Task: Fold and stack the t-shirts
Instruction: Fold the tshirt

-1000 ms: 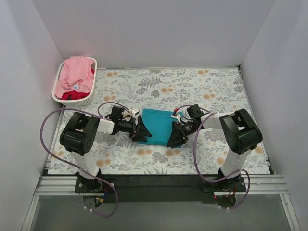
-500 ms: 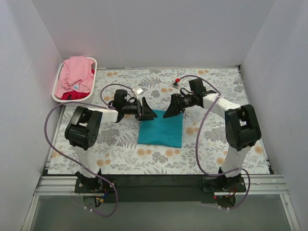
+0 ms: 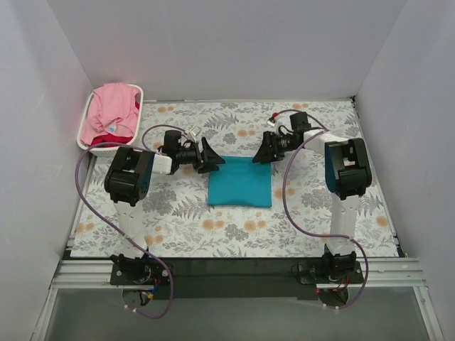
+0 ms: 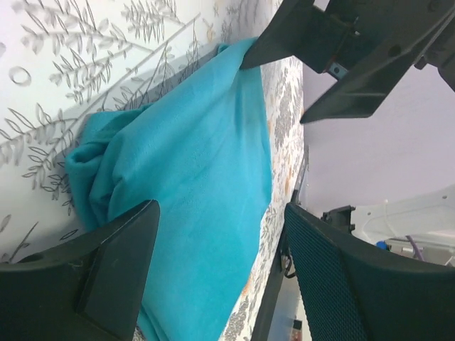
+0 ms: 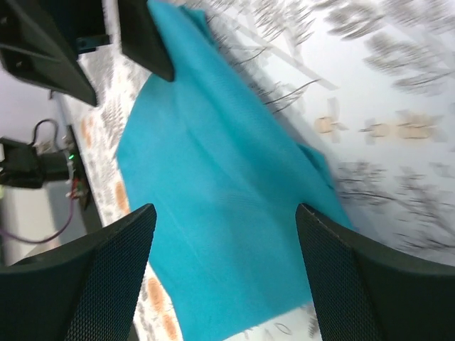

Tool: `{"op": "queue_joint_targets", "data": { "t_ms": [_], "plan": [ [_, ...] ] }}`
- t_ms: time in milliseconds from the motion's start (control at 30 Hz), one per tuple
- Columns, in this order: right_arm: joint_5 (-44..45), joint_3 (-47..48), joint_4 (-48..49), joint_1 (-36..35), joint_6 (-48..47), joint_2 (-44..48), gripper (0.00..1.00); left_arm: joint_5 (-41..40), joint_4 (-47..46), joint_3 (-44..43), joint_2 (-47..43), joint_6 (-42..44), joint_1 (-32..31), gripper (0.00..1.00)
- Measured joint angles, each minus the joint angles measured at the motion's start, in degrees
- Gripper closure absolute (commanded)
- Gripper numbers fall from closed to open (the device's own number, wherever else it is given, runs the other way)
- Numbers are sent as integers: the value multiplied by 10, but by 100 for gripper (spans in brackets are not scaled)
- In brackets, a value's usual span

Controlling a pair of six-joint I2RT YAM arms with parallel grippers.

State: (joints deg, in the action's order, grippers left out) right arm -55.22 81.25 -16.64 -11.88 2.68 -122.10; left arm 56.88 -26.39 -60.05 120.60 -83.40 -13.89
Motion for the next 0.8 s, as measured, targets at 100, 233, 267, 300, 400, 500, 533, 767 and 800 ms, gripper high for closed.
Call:
{"op": "queue_joint_targets", "data": {
  "t_ms": [100,233,267,300,400,500,533,767,800],
  "plan": [
    [43,33,-13,11,-4,4,13,-20,64,-28,-25,46,11,27],
    [146,42,-31,13,-3,66,8,-71,156,-73,-115,111,25,25],
    [183,35,-33,8,-2,97,6,-86,173,-75,-152,128,28,24],
    [218,27,-35,-2,0,133,2,-101,188,-76,-191,145,31,23],
    [325,3,-30,-62,3,242,2,-157,229,-70,-308,193,38,21],
    [443,-13,-19,-165,19,305,2,-211,262,-62,-405,236,41,21],
    [479,-16,-15,-199,23,310,2,-225,275,-60,-429,248,42,21],
    [607,-73,-21,-311,78,257,2,-289,350,-20,-510,300,49,20],
    [614,-82,-25,-312,85,251,2,-294,359,-10,-516,304,50,20]
  ]
}}
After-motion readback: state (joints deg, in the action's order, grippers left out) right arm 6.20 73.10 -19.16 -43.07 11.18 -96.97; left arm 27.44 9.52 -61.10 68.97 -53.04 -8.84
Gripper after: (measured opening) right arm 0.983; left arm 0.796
